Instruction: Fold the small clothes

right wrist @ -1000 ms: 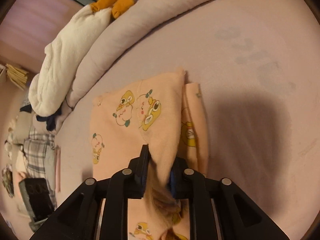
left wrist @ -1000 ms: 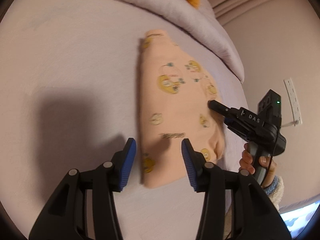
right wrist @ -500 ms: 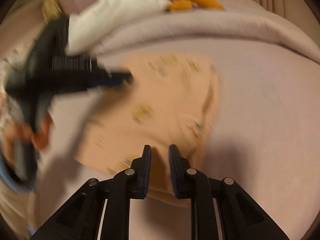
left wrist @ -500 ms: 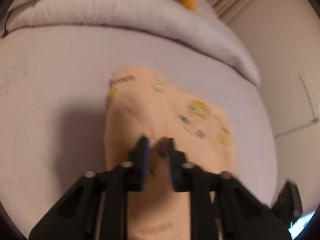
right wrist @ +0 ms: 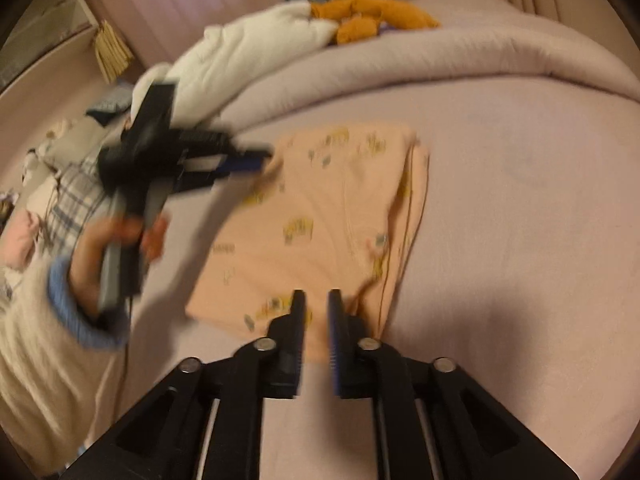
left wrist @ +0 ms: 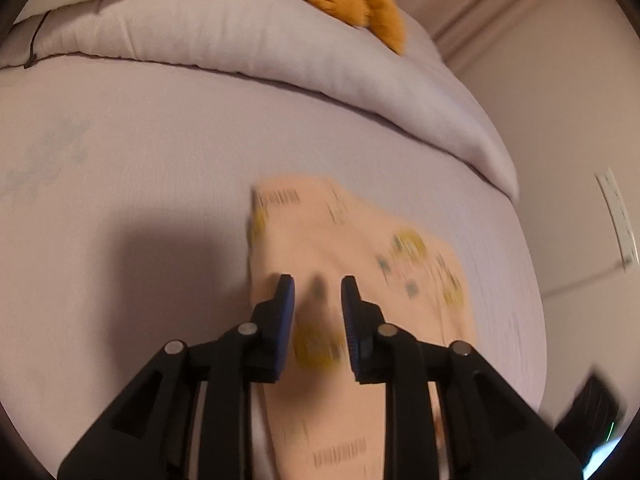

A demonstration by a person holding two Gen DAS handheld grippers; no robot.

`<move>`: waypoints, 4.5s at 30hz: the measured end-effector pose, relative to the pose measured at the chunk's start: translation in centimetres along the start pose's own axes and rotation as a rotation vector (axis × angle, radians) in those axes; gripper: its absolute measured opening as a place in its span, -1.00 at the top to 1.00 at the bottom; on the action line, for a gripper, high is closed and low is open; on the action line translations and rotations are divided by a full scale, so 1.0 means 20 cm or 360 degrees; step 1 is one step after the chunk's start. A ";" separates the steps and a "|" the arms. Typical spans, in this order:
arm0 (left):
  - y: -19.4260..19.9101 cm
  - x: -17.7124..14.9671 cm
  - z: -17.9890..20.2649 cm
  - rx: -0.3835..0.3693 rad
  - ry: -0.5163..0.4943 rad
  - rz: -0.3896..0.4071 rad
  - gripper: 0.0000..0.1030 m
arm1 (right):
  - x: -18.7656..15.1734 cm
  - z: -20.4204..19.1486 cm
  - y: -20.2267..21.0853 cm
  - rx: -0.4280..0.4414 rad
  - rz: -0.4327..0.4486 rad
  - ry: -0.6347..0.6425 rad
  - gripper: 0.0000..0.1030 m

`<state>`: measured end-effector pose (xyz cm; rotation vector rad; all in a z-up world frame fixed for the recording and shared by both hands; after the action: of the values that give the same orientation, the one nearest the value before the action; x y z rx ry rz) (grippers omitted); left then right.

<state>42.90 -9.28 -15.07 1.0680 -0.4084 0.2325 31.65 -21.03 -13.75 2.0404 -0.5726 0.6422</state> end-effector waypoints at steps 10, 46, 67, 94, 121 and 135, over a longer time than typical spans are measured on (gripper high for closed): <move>-0.02 -0.47 0.11 0.0040 -0.0331 -0.0089 0.55 | 0.06 0.05 -0.19 -0.0188 -0.0060 0.0011 0.57; 0.05 -0.74 0.12 0.0351 -0.0507 -0.0045 0.02 | -0.15 0.14 -0.12 -0.0321 -0.0133 -0.0102 0.43; 0.04 -0.74 0.15 0.0324 -0.0466 -0.0040 -0.28 | -0.16 0.14 -0.12 -0.0262 -0.0118 -0.0113 0.36; 0.06 -0.50 -0.05 -0.0308 0.0373 -0.0187 -0.55 | -0.19 0.23 -0.02 0.0377 0.0020 -0.0795 -0.07; -0.19 -0.19 0.02 -0.0102 0.0162 -0.0114 -0.41 | 0.12 0.22 -0.38 0.0340 -0.0028 -0.0712 -0.07; -0.19 -0.19 -0.01 0.0014 0.0080 -0.0095 -0.12 | 0.14 0.20 -0.43 0.0202 -0.0035 -0.0569 -0.02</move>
<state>40.98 -10.80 -19.93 1.0793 -0.3303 0.2078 39.83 -20.63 -19.18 2.2968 -0.7291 0.3059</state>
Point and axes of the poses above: each gripper's, at about its wrist camera, not at the fingertips, and y roughly against the way its jaws point, z to its right, x to its top, the point moved 10 cm from there along -y, roughly the way its jaws point, and after that the axes turned 7 degrees about x, right-handed, at the moved point
